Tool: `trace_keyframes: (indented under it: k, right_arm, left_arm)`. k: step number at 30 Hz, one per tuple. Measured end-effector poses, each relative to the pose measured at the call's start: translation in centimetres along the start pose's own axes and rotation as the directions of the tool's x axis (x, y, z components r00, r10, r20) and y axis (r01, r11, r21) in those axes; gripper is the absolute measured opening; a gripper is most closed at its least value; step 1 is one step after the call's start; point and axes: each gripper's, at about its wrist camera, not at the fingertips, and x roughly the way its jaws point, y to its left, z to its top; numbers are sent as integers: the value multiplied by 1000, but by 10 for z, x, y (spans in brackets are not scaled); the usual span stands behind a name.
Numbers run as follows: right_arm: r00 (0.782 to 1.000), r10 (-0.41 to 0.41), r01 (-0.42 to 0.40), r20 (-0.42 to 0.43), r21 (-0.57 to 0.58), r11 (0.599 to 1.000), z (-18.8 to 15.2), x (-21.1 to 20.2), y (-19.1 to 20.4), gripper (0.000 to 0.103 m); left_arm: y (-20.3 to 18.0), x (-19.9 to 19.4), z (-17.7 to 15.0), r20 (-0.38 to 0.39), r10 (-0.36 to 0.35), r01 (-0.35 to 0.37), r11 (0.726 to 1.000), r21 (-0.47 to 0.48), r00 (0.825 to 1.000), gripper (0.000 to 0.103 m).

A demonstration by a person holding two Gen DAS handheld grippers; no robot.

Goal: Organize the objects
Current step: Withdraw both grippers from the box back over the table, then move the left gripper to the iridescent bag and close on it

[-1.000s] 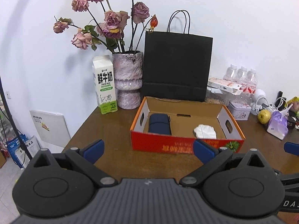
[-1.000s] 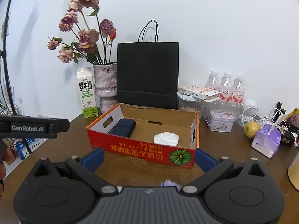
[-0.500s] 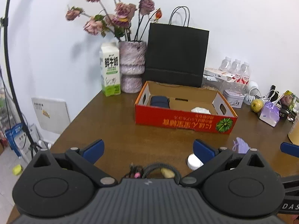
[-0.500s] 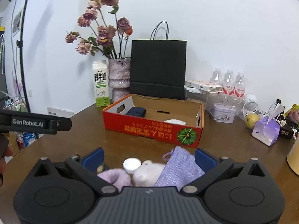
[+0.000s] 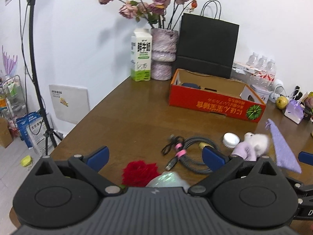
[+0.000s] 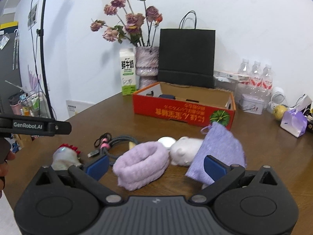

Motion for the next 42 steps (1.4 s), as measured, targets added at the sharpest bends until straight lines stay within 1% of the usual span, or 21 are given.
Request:
trace_keyframes:
  k: [5, 9, 16, 21, 26, 30, 31, 33, 35, 36, 38, 41, 42]
  right_arm:
    - [1000, 20, -20, 12, -13, 1000, -3, -2, 12, 103]
    - [1000, 26, -26, 18, -20, 999, -5, -3, 20, 103]
    - [1000, 12, -11, 10, -33, 999, -11, -2, 26, 103]
    - [1000, -5, 5, 4, -40, 999, -16, 0, 24, 103]
    - [1000, -17, 16, -8, -34, 999, -21, 4, 20, 103]
    - [1000, -22, 22, -16, -26, 999, -25, 6, 16, 103]
    - [1000, -23, 23, -17, -24, 999, -25, 6, 16, 103]
    - [999, -25, 25, -20, -19, 1000, -27, 8, 14, 103]
    - [999, -26, 26, -23, -13, 1000, -28, 9, 13, 103]
    - [999, -26, 26, -24, -11, 1000, -29, 10, 12, 103]
    - [999, -26, 25, -26, -9, 1000, -30, 12, 12, 103]
    - [999, -24, 24, -27, -10, 1000, -31, 14, 11, 103]
    - [999, -24, 24, -27, -9, 1000, -30, 13, 11, 103]
  left_arm:
    - [13, -6, -9, 11, 23, -23, 1000, 13, 1000, 103]
    - [16, -8, -13, 8, 9, -9, 1000, 28, 1000, 103]
    - [5, 1, -28, -25, -14, 16, 997, 79, 1000, 103]
    - [-1, 12, -41, -52, -24, 28, 996, 83, 998, 103]
    - [-7, 22, -50, -50, -19, 23, 996, 90, 999, 103]
    - [-10, 31, -54, -52, -13, 18, 996, 93, 999, 100]
    - [-11, 33, -55, -57, -15, 20, 996, 92, 998, 98]
    - [-11, 38, -58, -67, -19, 25, 996, 90, 998, 91]
    - [-11, 42, -60, -77, -24, 31, 996, 86, 997, 79]
    - [-11, 43, -61, -82, -29, 36, 996, 82, 996, 76]
    - [-11, 45, -62, -92, -44, 51, 996, 78, 995, 56]
    - [-12, 41, -62, -72, -31, 38, 994, 100, 997, 45]
    - [-12, 40, -62, -69, -37, 43, 994, 101, 997, 44]
